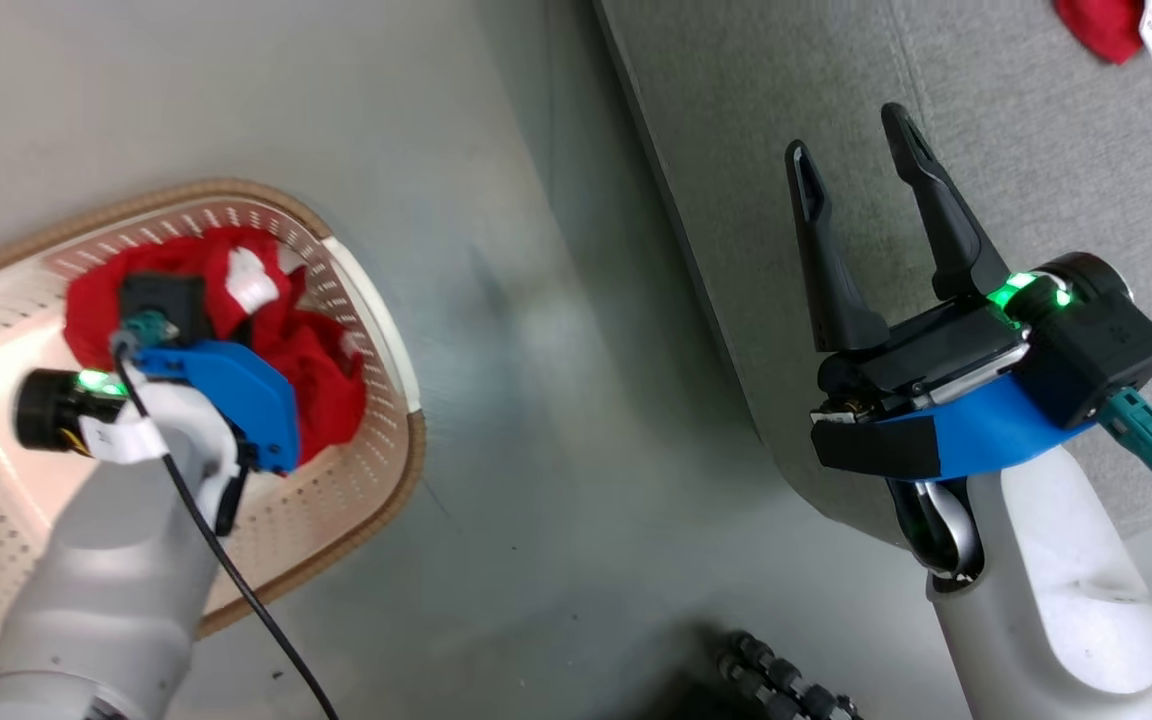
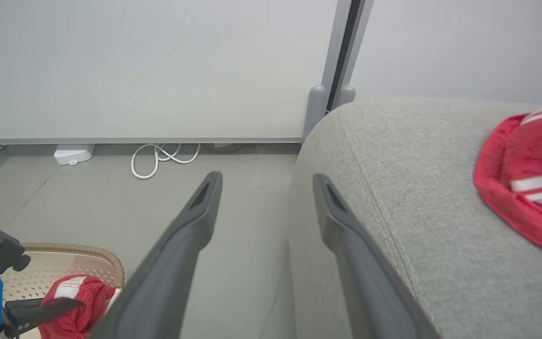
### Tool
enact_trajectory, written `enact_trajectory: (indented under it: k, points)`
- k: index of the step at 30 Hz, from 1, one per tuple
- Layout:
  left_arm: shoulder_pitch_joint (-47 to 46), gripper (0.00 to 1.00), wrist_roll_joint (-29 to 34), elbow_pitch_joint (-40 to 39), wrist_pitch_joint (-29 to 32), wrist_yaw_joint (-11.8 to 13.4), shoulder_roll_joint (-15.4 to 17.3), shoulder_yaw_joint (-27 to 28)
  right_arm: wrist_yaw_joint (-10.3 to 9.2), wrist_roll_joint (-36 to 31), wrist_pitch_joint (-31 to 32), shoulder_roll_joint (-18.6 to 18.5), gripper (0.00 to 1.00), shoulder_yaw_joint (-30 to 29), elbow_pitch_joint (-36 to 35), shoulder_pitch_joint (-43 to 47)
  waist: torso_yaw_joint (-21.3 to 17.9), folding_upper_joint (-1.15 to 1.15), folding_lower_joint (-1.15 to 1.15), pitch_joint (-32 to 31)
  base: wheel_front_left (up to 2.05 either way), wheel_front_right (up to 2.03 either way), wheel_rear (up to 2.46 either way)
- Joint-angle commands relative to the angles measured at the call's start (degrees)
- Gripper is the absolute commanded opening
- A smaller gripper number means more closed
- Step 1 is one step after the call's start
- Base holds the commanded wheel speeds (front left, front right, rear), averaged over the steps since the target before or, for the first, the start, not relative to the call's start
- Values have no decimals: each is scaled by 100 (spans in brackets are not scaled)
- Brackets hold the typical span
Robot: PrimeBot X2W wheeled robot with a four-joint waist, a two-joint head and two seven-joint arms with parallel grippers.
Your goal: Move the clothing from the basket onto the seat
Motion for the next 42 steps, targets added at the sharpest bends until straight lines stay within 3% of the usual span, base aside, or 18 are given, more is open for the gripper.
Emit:
enact_trajectory:
  k: [1, 6, 15, 23, 32, 42]
  points:
    - [89, 0, -12, 33, -64, -44, -90, -27, 1, -72, -20, 5, 100, -32, 46, 20, 271, 0, 0, -449, 0, 0, 0]
    - [301, 0, -78, 67, -166, -150, -396, -107, 1, -287, -21, 4, 100, -139, 227, 196, 628, 0, 0, -1146, 0, 0, 0]
    - [865, 0, -92, -235, -283, -274, -938, -642, 1, -657, -20, -2, 100, -339, 747, 803, 1520, 0, 0, -2940, 0, 0, 0]
    - [1000, 0, -486, -1113, -304, -273, -980, -1411, 1, -678, 163, -7, 100, -433, 885, 1332, 2104, 0, 0, -4029, 0, 0, 0]
    - [488, 0, -1080, -1808, -226, -274, -1019, -2094, 1, -558, 365, -4, 100, -453, 878, 1833, 2361, 0, 0, -4743, 0, 0, 0]
    - [-125, 0, -1546, -1901, -222, -274, -1002, -2506, 1, -386, 438, -2, 100, -175, 882, 2035, 2259, 0, 0, -4942, 0, 0, 0]
